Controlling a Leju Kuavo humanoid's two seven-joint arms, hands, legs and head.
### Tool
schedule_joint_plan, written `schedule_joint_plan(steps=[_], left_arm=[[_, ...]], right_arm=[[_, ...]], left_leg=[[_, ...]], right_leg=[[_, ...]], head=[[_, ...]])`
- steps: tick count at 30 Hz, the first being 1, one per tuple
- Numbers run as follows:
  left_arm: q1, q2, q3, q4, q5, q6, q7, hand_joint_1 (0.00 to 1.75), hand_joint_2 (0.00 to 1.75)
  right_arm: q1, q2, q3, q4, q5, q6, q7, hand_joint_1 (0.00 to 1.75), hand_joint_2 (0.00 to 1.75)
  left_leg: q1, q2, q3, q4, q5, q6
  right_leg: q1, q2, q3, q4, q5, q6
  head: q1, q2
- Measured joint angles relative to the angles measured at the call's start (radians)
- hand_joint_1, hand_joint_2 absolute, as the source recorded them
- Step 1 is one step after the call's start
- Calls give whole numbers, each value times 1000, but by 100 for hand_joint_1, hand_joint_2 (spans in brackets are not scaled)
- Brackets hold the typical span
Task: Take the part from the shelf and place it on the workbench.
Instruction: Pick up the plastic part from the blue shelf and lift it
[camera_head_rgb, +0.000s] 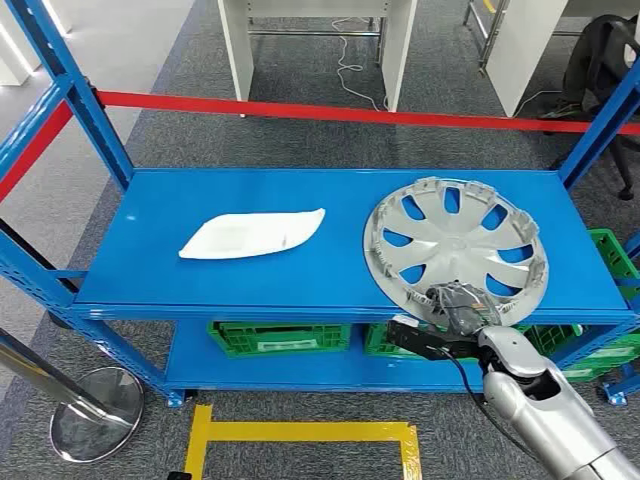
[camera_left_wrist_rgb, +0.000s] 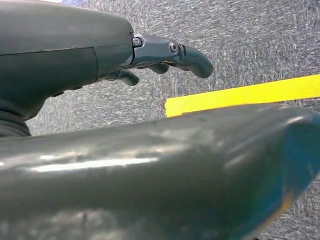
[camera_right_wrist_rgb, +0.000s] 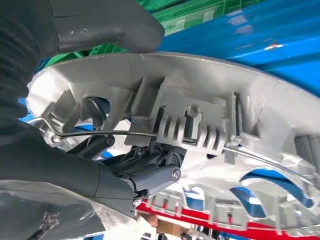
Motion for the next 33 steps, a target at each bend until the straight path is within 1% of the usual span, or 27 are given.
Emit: schedule_joint_plan(steps=[8, 15, 18, 22, 27, 33], left_arm=[[1, 0, 14, 0, 3, -2, -10, 0, 0], [1, 0, 32, 0, 17, -28, -53, 0, 0], [2, 2, 42, 0, 33, -73, -102, 0, 0], [4, 6, 59, 0, 50, -128, -161, 0, 175], [6, 12, 70, 0, 53, -156, -204, 0, 175], [6, 16, 80, 0, 50, -160, -216, 0, 175]], right_arm=[[36, 0, -14, -55, 19, -22, -7, 175, 175], [84, 0, -35, -114, 21, -58, -18, 175, 175], [105, 0, -45, -138, 17, -76, -30, 175, 175], [127, -1, -67, -176, 15, -99, -45, 175, 175], [143, -8, -100, -220, 18, -120, -64, 175, 175], [145, -19, -131, -261, 24, -124, -87, 175, 175]], left_leg=[[0, 0, -1, 0, 0, 0], [0, 0, -3, 0, 0, 0], [0, 0, -5, 0, 0, 0], [0, 0, -6, 0, 0, 0], [0, 0, -8, 0, 0, 0], [0, 0, -8, 0, 0, 0]], right_leg=[[0, 0, 0, 0, 0, 0], [0, 1, -3, 0, 0, 0], [0, 1, -4, 0, 0, 0], [0, 1, -6, 0, 1, 0], [0, 1, -7, 0, 1, 1], [0, 1, -7, 0, 1, 1]], head=[[0, 0], [0, 0], [0, 0], [0, 0], [0, 0], [0, 0]])
